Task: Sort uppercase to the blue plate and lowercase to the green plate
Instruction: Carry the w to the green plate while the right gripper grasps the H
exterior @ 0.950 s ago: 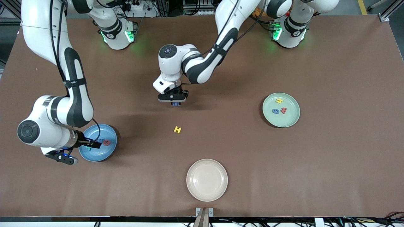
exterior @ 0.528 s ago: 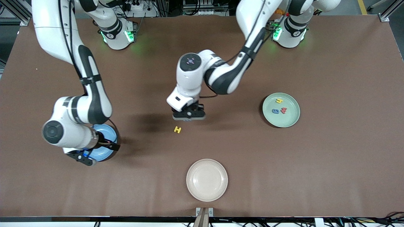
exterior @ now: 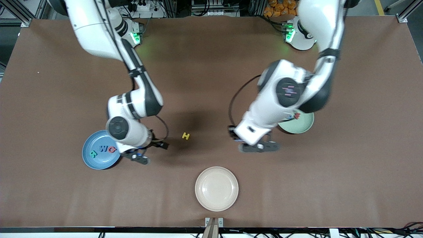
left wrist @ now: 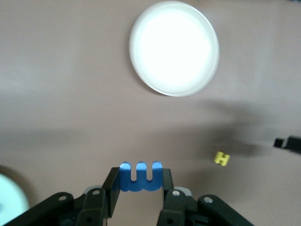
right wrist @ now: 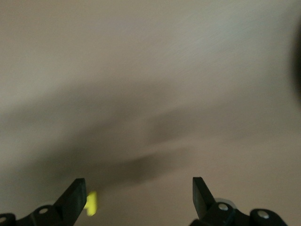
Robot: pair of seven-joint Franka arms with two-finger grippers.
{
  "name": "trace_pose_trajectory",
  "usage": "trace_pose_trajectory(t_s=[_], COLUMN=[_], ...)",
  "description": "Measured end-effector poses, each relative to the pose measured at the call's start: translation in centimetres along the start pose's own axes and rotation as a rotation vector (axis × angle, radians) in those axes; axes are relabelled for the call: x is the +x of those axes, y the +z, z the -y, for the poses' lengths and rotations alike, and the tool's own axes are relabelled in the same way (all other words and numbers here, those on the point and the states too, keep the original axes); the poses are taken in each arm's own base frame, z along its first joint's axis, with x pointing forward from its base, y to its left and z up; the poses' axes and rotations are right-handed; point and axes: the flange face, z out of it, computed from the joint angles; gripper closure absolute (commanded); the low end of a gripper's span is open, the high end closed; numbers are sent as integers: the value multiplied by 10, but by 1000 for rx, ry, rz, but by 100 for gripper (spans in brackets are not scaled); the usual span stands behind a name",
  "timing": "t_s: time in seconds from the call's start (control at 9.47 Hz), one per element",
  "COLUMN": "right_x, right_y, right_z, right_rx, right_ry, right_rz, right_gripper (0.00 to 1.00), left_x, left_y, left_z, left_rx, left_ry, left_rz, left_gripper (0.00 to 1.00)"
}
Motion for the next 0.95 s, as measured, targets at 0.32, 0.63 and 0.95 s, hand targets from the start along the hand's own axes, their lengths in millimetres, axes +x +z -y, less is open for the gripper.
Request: trace_pose_trajectory(t_s=[0.32, 0.63, 0.95], right_x=[-54, -69, -67], right_y=[52, 78, 78], right_z=[62, 71, 69], right_rx=[2, -24, -23], right_ry=[-89, -116, -84], right_rz=[-48, -35, -40], right_gripper=[0, 0, 0], left_x=[36, 20, -27], left_y=[-49, -8, 90], left_z=[145, 262, 295], left_rx=[-10, -14, 14], left_ry=[37, -3, -64], left_rz=[59, 201, 342], left_gripper=[85, 85, 82])
